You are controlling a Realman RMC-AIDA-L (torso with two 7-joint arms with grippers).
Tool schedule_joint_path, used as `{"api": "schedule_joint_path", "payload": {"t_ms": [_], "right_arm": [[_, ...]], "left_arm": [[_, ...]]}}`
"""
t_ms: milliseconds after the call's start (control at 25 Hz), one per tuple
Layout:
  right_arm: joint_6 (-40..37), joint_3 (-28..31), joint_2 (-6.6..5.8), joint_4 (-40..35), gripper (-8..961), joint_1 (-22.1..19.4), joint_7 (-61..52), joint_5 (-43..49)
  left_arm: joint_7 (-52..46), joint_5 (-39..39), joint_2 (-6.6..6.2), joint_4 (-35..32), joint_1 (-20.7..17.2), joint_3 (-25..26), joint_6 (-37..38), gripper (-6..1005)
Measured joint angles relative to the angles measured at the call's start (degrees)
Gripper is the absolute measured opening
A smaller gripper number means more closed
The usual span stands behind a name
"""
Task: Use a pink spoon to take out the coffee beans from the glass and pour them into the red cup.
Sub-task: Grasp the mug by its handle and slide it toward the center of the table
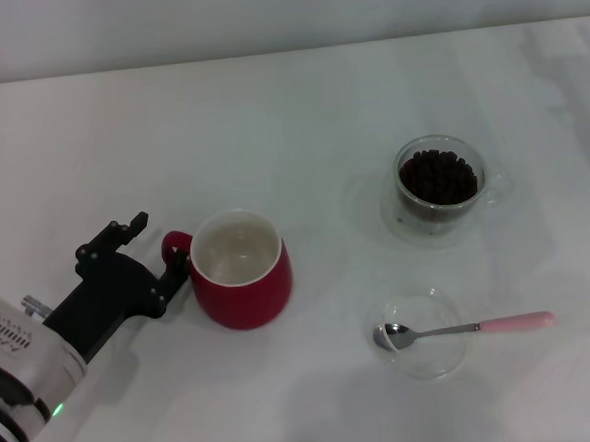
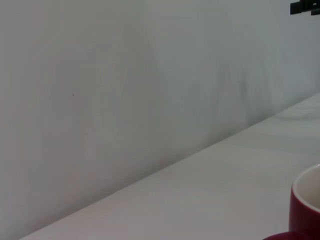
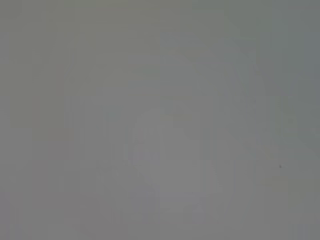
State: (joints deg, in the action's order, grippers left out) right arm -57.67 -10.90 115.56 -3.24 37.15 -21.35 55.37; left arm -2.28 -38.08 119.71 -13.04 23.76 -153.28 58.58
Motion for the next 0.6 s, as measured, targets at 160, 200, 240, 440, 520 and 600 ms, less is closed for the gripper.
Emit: {"api": "schedule_joint_path", "payload": {"t_ms": [160, 200, 240, 440, 520, 600], "right_arm": [[-0.01, 0.0, 0.0, 0.0, 874, -0.1, 0.0, 0.0], [-0.02, 0.0, 0.0, 0.0, 874, -0.12, 0.0, 0.0], [-0.02, 0.0, 0.0, 0.0, 874, -0.14, 0.0, 0.0], [-0.07, -0.08, 0.04, 0.1, 874, -0.15, 0.0, 0.0], [-0.11, -0.19, 0.12, 0.14, 874, -0.18, 0.0, 0.0], [-0.11, -0.26, 0.17, 0.18, 874, -0.27, 0.0, 0.0]], "left_arm": [[0.0, -0.02, 0.0, -0.88, -1.17, 0.0, 0.28, 584], [0.0, -0.04, -0.01, -1.2, -1.56, 0.01, 0.35, 634], [0.0, -0.04, -0.03, -1.64, -2.06, 0.0, 0.39, 683], [0.0, -0.07, -0.18, -2.79, -3.88, 0.0, 1.04, 683], [0.0, -0.09, -0.18, -2.89, -4.61, 0.0, 1.36, 683], [0.0, -0.14, -0.15, -2.94, -5.36, 0.0, 2.04, 683]]}}
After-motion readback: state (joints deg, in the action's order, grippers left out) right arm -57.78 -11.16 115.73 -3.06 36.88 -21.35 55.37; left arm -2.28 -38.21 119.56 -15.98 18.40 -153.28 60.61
